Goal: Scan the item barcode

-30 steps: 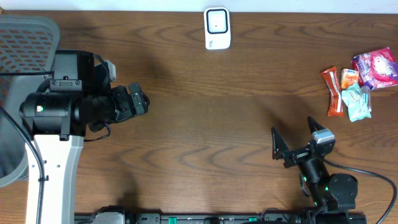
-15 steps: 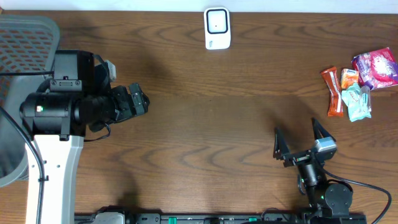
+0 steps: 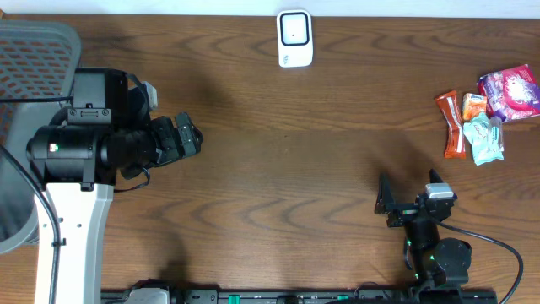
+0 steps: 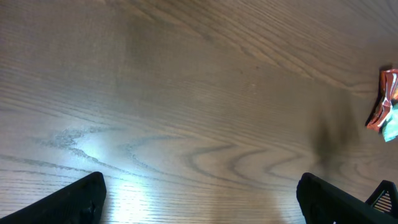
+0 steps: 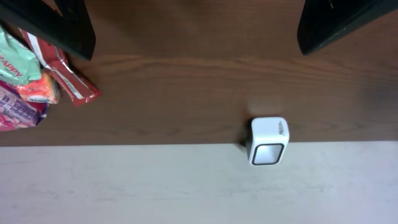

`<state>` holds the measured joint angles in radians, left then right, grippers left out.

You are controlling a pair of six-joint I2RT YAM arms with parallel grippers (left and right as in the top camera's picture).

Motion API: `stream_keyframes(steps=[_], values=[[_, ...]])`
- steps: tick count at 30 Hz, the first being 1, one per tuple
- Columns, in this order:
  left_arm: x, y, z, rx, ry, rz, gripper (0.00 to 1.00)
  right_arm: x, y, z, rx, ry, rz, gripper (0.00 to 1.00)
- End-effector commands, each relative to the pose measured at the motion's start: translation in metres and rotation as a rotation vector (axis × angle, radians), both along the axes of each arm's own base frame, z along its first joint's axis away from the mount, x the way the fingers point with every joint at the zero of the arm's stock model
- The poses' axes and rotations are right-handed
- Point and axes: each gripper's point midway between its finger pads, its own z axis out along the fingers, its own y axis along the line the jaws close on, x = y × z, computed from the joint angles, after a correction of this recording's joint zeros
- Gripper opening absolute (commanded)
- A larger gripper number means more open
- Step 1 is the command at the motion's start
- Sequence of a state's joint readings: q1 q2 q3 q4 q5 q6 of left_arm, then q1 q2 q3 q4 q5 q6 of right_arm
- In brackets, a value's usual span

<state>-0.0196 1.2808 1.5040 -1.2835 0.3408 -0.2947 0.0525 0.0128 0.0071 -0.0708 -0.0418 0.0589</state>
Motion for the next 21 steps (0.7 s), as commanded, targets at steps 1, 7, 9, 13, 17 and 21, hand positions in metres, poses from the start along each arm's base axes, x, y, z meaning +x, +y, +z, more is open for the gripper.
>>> stream_keyframes(steps=[1,7,9,13,17,21], values=[[0.0006,0.0019,0.0032,0.003,-0.009,0.004,0.98,0.0,-0.0058,-0.0009,-0.026,0.0,-0.029,0.99],[0.0006,0.0019,0.0032,0.003,-0.009,0.004,0.98,0.0,-0.006,-0.0009,-0.036,-0.001,-0.03,0.99],[0.0006,0.0019,0.0032,0.003,-0.009,0.004,0.98,0.0,-0.0061,-0.0009,-0.036,-0.001,-0.03,0.99],[0.0005,0.0019,0.0032,0.003,-0.008,0.004,0.98,0.0001,-0.0071,-0.0011,-0.064,-0.002,-0.034,0.99],[0.0006,0.0019,0.0032,0.003,-0.009,0.004,0.98,0.0001,-0.0069,-0.0012,-0.066,-0.002,-0.033,0.99],[0.0006,0.0019,0.0032,0.003,-0.009,0.004,0.98,0.0,-0.0056,-0.0012,-0.058,-0.002,-0.025,0.99]])
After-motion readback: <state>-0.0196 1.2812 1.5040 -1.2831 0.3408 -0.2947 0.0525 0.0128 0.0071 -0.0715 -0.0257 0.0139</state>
